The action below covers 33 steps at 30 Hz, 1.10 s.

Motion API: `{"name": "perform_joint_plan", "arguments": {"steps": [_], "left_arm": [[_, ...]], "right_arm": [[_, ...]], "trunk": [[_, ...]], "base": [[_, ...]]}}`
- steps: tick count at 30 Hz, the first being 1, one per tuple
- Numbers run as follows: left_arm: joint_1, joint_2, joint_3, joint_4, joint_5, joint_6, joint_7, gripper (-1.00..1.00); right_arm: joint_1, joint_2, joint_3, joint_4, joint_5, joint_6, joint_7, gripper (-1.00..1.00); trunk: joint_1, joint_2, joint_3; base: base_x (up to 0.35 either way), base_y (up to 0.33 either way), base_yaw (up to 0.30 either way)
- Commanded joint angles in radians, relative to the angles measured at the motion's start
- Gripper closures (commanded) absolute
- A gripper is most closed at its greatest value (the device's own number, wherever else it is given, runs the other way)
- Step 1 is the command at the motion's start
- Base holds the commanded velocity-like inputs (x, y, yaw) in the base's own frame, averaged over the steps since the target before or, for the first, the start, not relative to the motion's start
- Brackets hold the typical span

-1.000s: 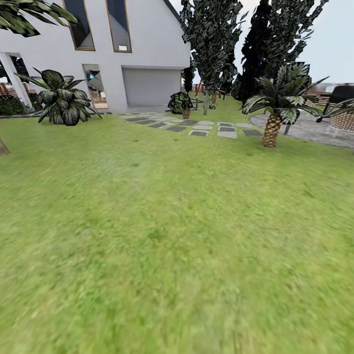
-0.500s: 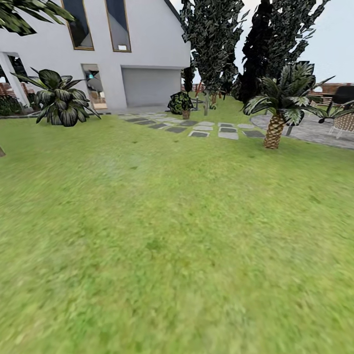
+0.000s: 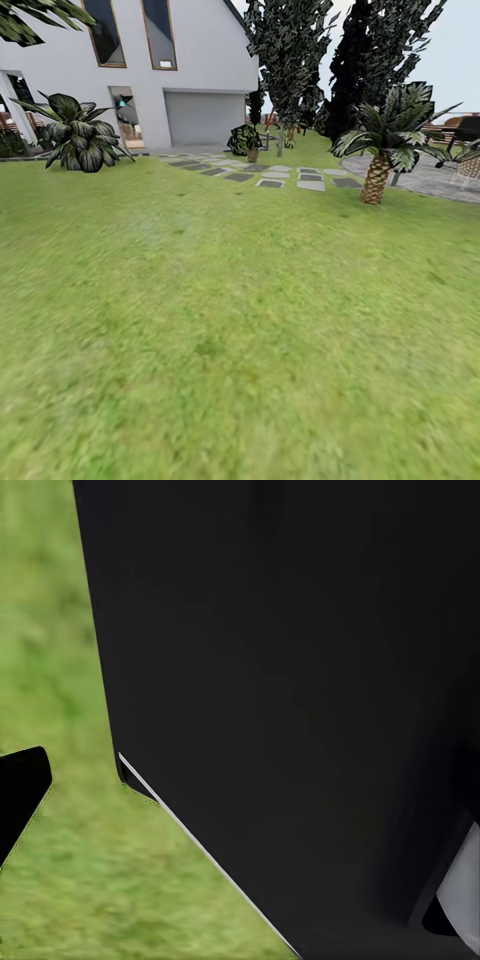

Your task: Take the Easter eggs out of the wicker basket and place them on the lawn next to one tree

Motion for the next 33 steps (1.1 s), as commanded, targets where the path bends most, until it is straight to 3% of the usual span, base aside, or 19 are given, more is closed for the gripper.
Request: {"name": "perform_joint_plan", "arguments": {"steps": [1, 33], "left_arm": [[0.001, 0.0, 0.001, -0.002, 0.001, 0.0, -0.001, -1.0], [0.001, 0.0, 0.001, -0.002, 0.001, 0.0, -0.001, -1.0]], "right_arm": [[-0.001, 0.0, 0.001, 0.001, 0.002, -0.003, 0.0, -1.0], [0.0, 0.0, 0.001, 0.002, 0.002, -0.003, 0.0, -1.0]], "trunk": [[0.001, 0.0, -0.001], [0.001, 0.0, -0.001]], "base": [[0.325, 0.0, 0.0], [0.325, 0.0, 0.0]]}}
